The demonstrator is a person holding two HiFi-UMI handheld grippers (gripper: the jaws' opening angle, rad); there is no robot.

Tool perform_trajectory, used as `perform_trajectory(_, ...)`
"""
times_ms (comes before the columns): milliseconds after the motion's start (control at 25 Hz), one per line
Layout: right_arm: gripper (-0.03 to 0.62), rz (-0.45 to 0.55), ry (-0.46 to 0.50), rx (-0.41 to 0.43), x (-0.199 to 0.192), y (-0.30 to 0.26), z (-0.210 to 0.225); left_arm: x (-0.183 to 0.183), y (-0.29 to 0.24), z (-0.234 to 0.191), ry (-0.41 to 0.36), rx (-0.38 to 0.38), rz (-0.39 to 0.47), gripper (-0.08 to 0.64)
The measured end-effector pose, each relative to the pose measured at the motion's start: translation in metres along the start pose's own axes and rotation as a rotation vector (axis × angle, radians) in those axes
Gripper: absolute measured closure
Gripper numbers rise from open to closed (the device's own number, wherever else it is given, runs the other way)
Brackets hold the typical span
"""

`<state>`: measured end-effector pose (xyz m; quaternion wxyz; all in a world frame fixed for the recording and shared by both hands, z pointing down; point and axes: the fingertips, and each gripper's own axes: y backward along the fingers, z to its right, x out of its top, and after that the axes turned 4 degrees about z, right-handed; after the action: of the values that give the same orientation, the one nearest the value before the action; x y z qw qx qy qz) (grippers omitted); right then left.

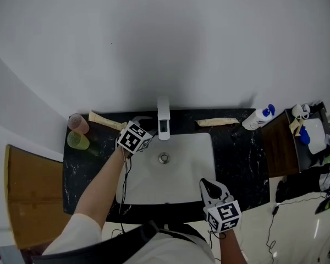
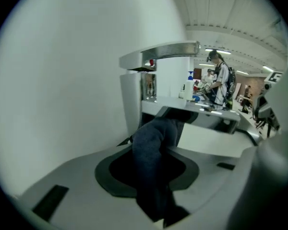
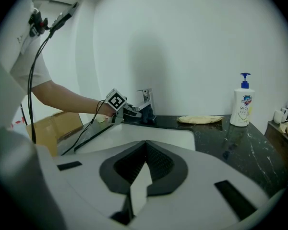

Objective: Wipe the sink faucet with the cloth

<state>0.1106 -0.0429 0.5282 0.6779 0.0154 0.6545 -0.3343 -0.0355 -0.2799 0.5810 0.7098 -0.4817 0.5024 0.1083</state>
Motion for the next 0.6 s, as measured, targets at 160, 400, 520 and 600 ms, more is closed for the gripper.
perform_trajectory(160,0.591,0.002,0.004,0.006,0.002,-0.002,-0.001,-0.015,0.008,-0.010,0.038,0.035,-0.028,0.443)
perform_trajectory(400,0.591,-0.003,0.004,0.002,0.001,0.001,-0.002,0.006,-0.012,0.053,-0.098,-0.130,-0.005,0.443)
perform_trajectory(520,0.591,0.001,0.004,-0.008,0.001,0.004,0.001,0.009,-0.017,0.045,-0.048,-0.088,0.008,0.443)
perform_trajectory(600,0.591,0.003,0.001,-0.016,0.001,0.007,0.005,0.007,-0.012,0.029,0.010,-0.036,0.009,0.443)
